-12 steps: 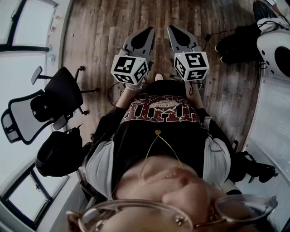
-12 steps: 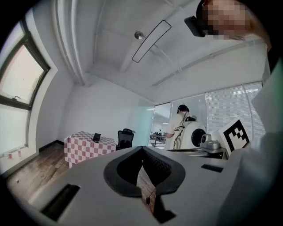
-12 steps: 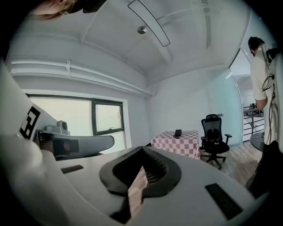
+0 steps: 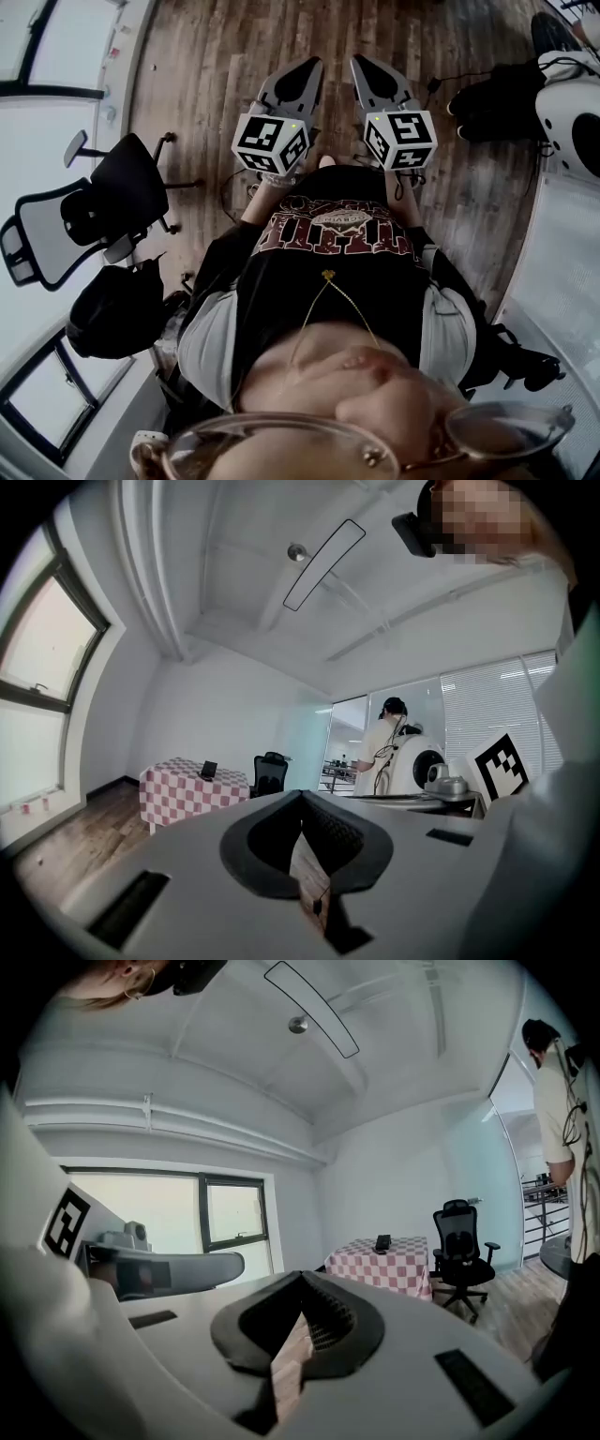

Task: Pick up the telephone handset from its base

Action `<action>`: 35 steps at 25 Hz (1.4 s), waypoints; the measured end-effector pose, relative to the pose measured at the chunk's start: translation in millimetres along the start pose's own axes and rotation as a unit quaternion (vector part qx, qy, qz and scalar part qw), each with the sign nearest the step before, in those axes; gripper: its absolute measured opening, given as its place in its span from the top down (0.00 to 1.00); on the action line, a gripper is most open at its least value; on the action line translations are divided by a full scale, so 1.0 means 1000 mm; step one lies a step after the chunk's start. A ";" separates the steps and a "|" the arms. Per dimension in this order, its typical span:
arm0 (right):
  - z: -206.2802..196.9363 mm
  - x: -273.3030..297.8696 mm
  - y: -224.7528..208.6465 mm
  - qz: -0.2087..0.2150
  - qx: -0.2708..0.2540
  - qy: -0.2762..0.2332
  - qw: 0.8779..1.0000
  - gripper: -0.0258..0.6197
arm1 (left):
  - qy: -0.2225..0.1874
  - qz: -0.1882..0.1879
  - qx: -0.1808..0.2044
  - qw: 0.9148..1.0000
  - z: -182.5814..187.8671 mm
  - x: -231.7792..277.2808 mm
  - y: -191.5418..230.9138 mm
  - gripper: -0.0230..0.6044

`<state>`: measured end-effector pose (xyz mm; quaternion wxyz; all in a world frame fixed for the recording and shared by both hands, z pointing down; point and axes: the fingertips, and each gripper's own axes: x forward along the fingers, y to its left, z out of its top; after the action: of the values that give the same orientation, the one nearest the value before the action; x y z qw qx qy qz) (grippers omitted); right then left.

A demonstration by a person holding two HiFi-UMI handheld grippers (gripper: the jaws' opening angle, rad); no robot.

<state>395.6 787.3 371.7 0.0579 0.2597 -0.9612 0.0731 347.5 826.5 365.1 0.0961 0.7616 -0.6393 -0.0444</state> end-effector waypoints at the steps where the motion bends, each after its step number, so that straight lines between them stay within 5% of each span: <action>1: 0.000 0.002 -0.001 0.002 0.000 0.000 1.000 0.93 | 0.001 0.001 0.000 1.000 -0.001 0.002 0.001 0.95; 16: 0.002 0.059 -0.039 -0.002 0.017 0.008 1.000 0.93 | 0.010 -0.012 -0.003 1.000 0.002 0.062 0.045 0.95; 35: 0.027 0.189 -0.079 -0.033 0.030 0.006 0.999 0.93 | 0.023 -0.063 0.000 0.998 0.031 0.154 0.149 0.95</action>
<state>271.1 622.4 382.3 0.0580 0.2925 -0.9491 0.1011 224.8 647.8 374.0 0.1079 0.8014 -0.5875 -0.0324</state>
